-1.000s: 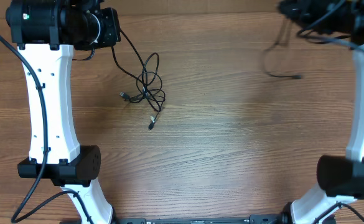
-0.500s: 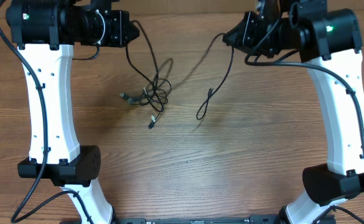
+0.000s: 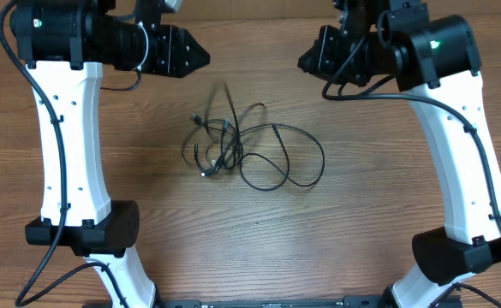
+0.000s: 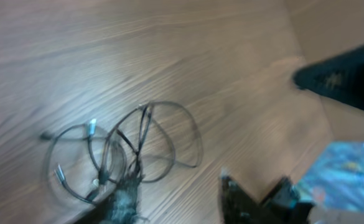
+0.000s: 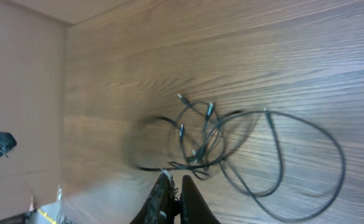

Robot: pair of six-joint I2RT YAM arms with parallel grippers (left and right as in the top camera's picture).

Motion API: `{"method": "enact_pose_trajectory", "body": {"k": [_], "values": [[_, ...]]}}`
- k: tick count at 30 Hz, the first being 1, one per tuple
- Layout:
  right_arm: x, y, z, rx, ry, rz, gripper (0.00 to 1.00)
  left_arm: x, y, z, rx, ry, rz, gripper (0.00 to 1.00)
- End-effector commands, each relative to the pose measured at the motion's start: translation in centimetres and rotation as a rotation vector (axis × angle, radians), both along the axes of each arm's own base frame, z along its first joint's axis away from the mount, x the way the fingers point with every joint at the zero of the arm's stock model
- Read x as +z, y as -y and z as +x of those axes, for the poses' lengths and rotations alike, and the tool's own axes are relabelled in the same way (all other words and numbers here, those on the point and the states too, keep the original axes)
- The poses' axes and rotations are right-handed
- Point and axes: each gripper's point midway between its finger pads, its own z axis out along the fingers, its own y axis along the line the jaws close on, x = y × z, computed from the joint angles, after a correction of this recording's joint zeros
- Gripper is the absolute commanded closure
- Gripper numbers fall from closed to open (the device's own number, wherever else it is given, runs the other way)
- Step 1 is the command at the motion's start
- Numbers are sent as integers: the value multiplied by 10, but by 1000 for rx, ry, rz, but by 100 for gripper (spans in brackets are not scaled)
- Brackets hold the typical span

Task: Untangle cables

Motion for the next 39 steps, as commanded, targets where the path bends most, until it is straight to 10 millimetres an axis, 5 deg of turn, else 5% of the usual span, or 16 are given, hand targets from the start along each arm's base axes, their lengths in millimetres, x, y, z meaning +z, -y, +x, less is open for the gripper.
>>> {"method": "enact_pose_trajectory", "body": {"k": [1,7,11,17,19,23,29,39], "values": [[-2,17,8,-38,25,-50,94,5,-4,-8,34,37,92,49],[-12,58,14,-132,-8,-116,72,-27,21,-15,-32,-38,169,42],[-16,101,19,-228,-42,-124,62,-50,56,-22,-187,-31,187,43],[-21,178,18,-363,-80,-129,55,-86,117,-35,-477,82,222,41],[-21,200,16,-408,-90,-122,54,-101,135,-41,-554,109,231,33],[-24,238,7,-484,-113,-128,53,-150,167,-65,-743,122,260,24],[-27,248,1,-493,-132,-136,53,-211,176,-94,-922,35,303,24],[-28,246,-2,-474,-137,-145,53,-293,168,-95,-1102,-46,436,28]]}}
